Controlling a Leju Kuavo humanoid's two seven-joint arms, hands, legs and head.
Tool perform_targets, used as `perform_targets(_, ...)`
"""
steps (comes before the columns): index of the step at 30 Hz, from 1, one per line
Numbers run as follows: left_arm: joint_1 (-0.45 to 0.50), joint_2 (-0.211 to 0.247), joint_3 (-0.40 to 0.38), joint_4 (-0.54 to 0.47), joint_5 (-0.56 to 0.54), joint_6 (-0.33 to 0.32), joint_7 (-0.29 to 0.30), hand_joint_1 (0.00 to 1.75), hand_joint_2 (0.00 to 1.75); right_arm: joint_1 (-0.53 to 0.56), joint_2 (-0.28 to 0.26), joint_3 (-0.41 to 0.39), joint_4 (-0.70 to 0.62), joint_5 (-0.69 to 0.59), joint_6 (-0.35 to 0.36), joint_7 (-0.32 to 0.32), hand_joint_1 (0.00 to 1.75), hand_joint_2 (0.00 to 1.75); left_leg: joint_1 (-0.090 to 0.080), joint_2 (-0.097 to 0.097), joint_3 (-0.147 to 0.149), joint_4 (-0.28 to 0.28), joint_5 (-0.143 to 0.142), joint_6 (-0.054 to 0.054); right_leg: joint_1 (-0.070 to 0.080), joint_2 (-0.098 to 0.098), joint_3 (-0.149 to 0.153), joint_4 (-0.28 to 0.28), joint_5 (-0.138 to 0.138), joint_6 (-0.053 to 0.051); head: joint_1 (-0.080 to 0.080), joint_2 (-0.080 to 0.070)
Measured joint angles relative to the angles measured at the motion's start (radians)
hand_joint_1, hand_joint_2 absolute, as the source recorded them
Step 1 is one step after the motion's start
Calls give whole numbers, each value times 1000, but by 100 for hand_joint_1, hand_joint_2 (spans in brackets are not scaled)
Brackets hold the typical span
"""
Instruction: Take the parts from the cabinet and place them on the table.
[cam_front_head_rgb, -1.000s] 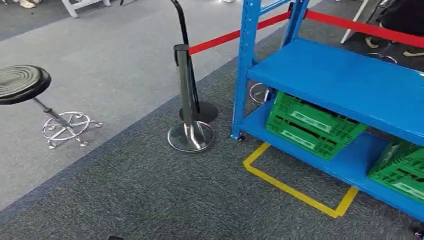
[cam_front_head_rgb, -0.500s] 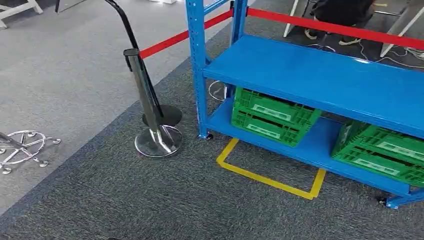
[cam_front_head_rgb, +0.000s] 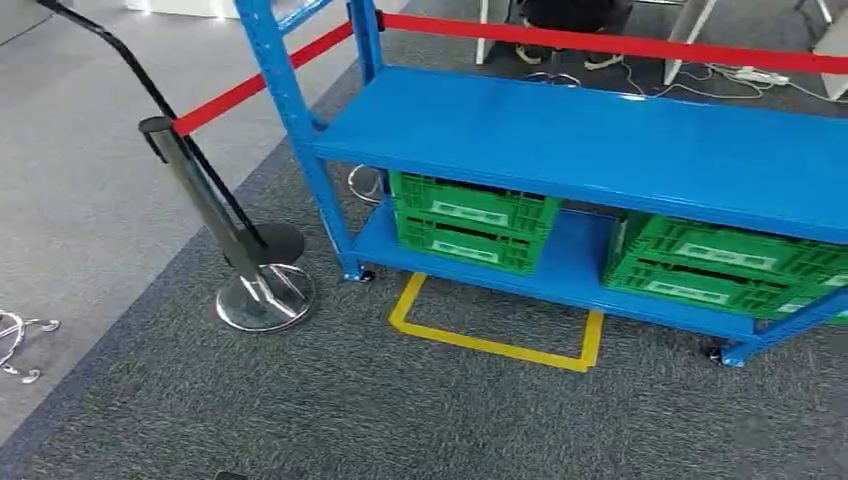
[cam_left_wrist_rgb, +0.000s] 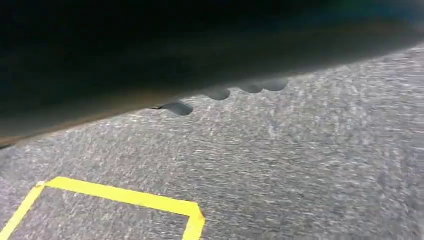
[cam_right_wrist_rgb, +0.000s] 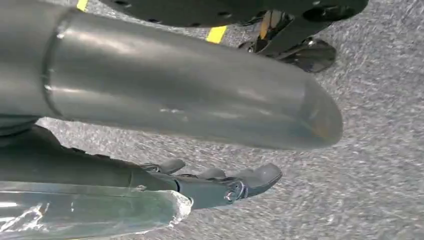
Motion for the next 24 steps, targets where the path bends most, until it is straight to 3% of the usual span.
perform_targets(1, 1, 0, 0, 0, 0, 0, -1, 0, 0, -2, 0, 0, 0, 0, 0, 0, 0, 0, 1, -31, -26, 60, -42, -1, 0, 10, -1, 0, 1, -5, -3, 0)
perform_targets(3, 6, 0, 0, 0, 0, 0, -1, 0, 0, -5, 0, 0, 0, 0, 0, 0, 0, 0, 1, -54, -103, 226, -118, 0, 2, 37, -3, 0, 3, -11, -3, 0)
perform_targets(4, 8, -1, 0, 0, 0, 0, -1, 0, 0, -4, 0, 0, 0, 0, 0, 0, 0, 0, 1, -56, -131, 279, -127, 2, 4, 52, -3, 1, 3, -12, -2, 0)
perform_targets(5, 9, -1, 0, 0, 0, 0, -1, 0, 0, -2, 0, -1, 0, 0, 0, 0, 0, 0, 1, -57, -136, 281, -110, 5, 6, 66, -2, 1, 3, -13, -2, 0)
perform_targets(6, 8, -1, 0, 0, 0, 0, -1, 0, 0, -2, 0, -1, 0, 0, 0, 0, 0, 0, 1, -58, -126, 248, -72, 10, 8, 81, -1, 1, 4, -13, -3, 0)
perform_targets(7, 8, -1, 1, 0, 0, 0, -1, 0, 0, -2, 0, -1, 0, 0, 0, 0, 0, 0, 0, -65, -99, 179, -20, 16, 10, 96, 2, 1, 4, -13, -1, 0)
perform_targets(8, 8, -1, 1, 0, 0, 0, -1, 0, 0, -2, 0, -1, 0, 0, 0, 0, 0, 0, -1, -91, -61, 89, 35, 25, 11, 112, 6, 1, 4, -12, -3, 0)
perform_targets(9, 8, 1, 1, 0, 0, 0, -1, 0, 0, -3, 1, -2, 0, 0, 0, 0, 0, 0, -2, -141, -38, 26, 60, 35, 8, 122, 3, 0, 4, -12, -2, 0)
perform_targets(10, 9, 3, 2, 1, 0, 0, -1, 0, 0, -6, 2, -2, 0, 0, 0, 0, 0, 0, 2, -157, -32, 9, 56, 40, 15, 134, 0, 7, 4, -7, -1, 0)
perform_targets(11, 8, 2, 2, 1, 0, 0, -1, 0, 0, -6, 2, -2, 0, 0, 0, 0, 0, 0, -1, -151, -24, -9, 44, 36, 11, 145, -8, 8, 7, -2, -4, 0)
perform_targets(13, 3, 2, 3, 1, 0, 0, -1, 0, 0, -1, 2, -2, 0, 0, 0, 0, 0, 0, -4, -134, -28, -7, 45, 39, 4, 163, -19, 1, 16, 13, -3, 0)
perform_targets(14, 4, -3, 4, 1, 0, 0, -1, 0, 0, 1, 1, -3, 0, 0, 0, 0, 0, 0, 6, -117, -24, -25, 54, 44, 8, 163, -28, 6, 14, 18, -3, 0)
perform_targets(15, 3, -3, 4, 1, 0, 0, -1, 0, 0, 2, 1, -3, 0, 0, 0, 0, 0, 0, 5, -101, -19, -30, 57, 46, 12, 104, -37, 27, -3, 21, 0, 0)
perform_targets(16, 3, -2, 5, 1, 0, 1, -2, 0, 0, 0, 1, -3, 0, 0, -1, 0, 0, 0, 4, -89, -19, -31, 57, 51, 11, 67, -62, 77, -35, 25, 8, 0)
perform_targets(17, 7, -2, 7, 1, 0, 1, -2, 0, 0, -2, 0, -3, 0, 0, 0, 0, 0, 0, 2, -73, -20, -30, 56, 53, 8, 48, -97, 149, -74, 30, 10, 0)
perform_targets(19, 9, -2, 8, 1, 0, 1, -2, 0, 0, -2, 0, -2, 0, 0, 0, 0, 0, 0, -1, -40, -21, -30, 54, 54, 2, 33, -163, 289, -130, 40, 9, 0)
perform_targets(20, 9, -2, 8, 1, 0, 1, -2, 0, 0, 0, 0, -2, 0, 0, 0, 1, 0, 0, -1, -26, -20, -30, 54, 54, -1, 30, -168, 303, -124, 44, 9, 0)
perform_targets(21, 8, -3, 8, 1, 0, 1, -2, 0, 0, 1, 0, -3, 0, 0, 0, 1, 0, 0, 0, -12, -20, -30, 52, 51, -3, 28, -149, 271, -97, 46, 9, 0)
perform_targets(23, 6, -3, 8, 1, 0, 0, -2, 0, 0, 0, -1, -3, 0, 0, 1, 2, 0, 0, 1, 12, -15, -29, 48, 45, -8, 5, -57, 110, -21, 48, 8, 0)
perform_targets(24, 5, -3, 8, 1, 0, 1, -2, 0, 0, -1, -1, -3, 0, 0, 1, 2, 0, 0, -2, 21, -7, -27, 43, 38, -8, -40, -5, 24, -1, 49, 10, 0)
